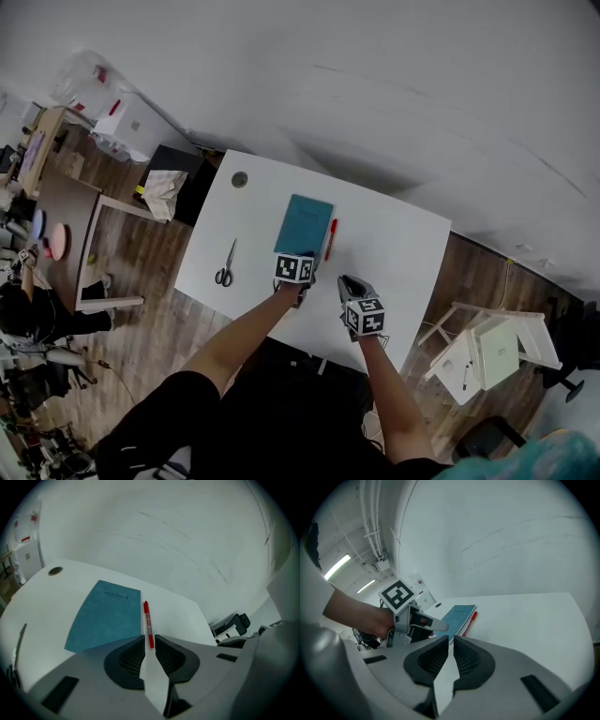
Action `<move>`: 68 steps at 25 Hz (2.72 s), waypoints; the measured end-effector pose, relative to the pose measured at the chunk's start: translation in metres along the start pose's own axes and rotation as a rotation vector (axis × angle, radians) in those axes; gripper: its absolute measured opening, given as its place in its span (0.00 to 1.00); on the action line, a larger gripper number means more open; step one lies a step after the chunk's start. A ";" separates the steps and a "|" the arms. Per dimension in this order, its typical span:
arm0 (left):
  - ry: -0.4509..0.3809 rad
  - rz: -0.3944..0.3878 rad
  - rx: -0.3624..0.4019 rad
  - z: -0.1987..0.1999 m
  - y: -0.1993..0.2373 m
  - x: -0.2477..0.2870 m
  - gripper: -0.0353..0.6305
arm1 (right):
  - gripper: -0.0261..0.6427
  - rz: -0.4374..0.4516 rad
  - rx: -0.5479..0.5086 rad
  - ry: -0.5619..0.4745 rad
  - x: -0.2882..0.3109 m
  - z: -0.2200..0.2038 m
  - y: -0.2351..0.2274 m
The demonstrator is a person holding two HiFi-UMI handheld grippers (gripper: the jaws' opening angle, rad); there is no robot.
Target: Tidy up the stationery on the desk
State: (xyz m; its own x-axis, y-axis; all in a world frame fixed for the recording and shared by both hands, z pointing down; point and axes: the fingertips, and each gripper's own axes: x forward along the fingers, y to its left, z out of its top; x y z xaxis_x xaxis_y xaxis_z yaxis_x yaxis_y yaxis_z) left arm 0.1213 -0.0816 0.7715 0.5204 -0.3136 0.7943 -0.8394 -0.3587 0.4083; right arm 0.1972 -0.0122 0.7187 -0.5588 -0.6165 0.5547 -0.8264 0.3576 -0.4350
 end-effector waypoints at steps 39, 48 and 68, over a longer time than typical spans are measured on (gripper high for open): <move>-0.086 -0.133 0.075 -0.145 0.310 -0.237 0.07 | 0.12 -0.327 0.185 0.082 0.244 -0.065 0.304; -0.113 -0.191 0.068 -0.123 0.318 -0.236 0.07 | 0.17 -0.397 0.275 0.141 0.264 -0.088 0.302; -0.075 -0.215 0.055 -0.118 0.335 -0.229 0.07 | 0.18 -0.540 0.114 0.280 0.282 -0.111 0.293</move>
State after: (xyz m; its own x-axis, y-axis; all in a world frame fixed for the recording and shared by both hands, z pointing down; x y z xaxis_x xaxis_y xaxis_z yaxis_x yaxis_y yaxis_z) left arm -0.2977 -0.0260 0.7797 0.6986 -0.2887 0.6547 -0.6990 -0.4708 0.5382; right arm -0.2101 -0.0036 0.8268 -0.0737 -0.4766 0.8760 -0.9936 -0.0399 -0.1053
